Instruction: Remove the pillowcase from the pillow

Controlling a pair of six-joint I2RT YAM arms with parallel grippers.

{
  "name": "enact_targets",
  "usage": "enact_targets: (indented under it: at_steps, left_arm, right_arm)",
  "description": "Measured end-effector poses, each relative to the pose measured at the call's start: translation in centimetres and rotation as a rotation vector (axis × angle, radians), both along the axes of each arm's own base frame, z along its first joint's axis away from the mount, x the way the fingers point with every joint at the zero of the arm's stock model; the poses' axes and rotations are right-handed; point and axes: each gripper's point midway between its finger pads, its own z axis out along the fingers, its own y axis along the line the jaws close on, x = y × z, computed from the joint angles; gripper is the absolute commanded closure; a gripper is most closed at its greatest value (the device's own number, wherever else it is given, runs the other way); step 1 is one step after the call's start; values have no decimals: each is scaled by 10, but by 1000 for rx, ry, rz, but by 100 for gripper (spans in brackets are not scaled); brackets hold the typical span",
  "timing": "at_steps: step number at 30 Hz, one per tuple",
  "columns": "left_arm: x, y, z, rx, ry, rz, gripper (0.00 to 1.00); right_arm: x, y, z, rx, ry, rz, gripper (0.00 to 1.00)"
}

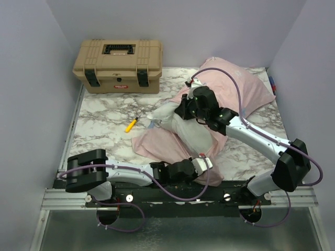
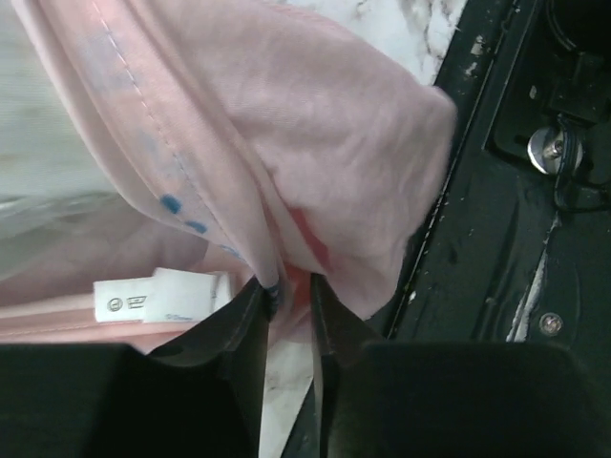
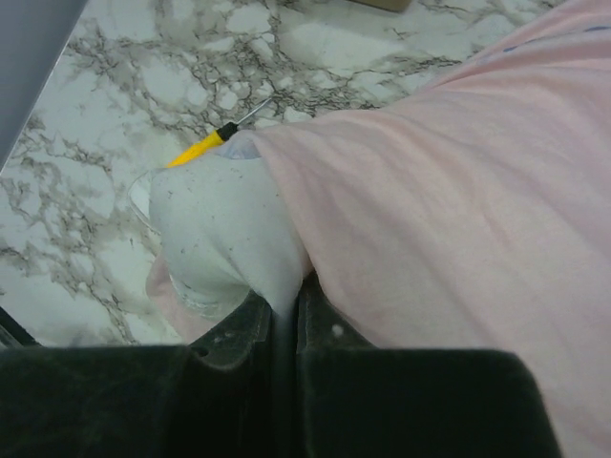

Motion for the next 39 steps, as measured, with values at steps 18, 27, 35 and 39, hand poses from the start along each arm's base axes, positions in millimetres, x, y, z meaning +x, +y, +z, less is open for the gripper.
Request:
enact_targets:
  at_steps: [18, 27, 35, 39]
  left_arm:
    - [-19, -4, 81, -165, -30, 30, 11]
    - [65, 49, 134, -409, 58, 379, 5]
    - [130, 92, 135, -581, 209, 637, 5]
    - [140, 88, 134, -650, 297, 649, 4]
  right_arm:
    - [12, 8, 15, 71, -42, 14, 99]
    - [8, 5, 12, 71, -43, 16, 99]
    - [6, 3, 11, 71, -42, 15, 99]
    - [4, 4, 10, 75, -36, 23, 99]
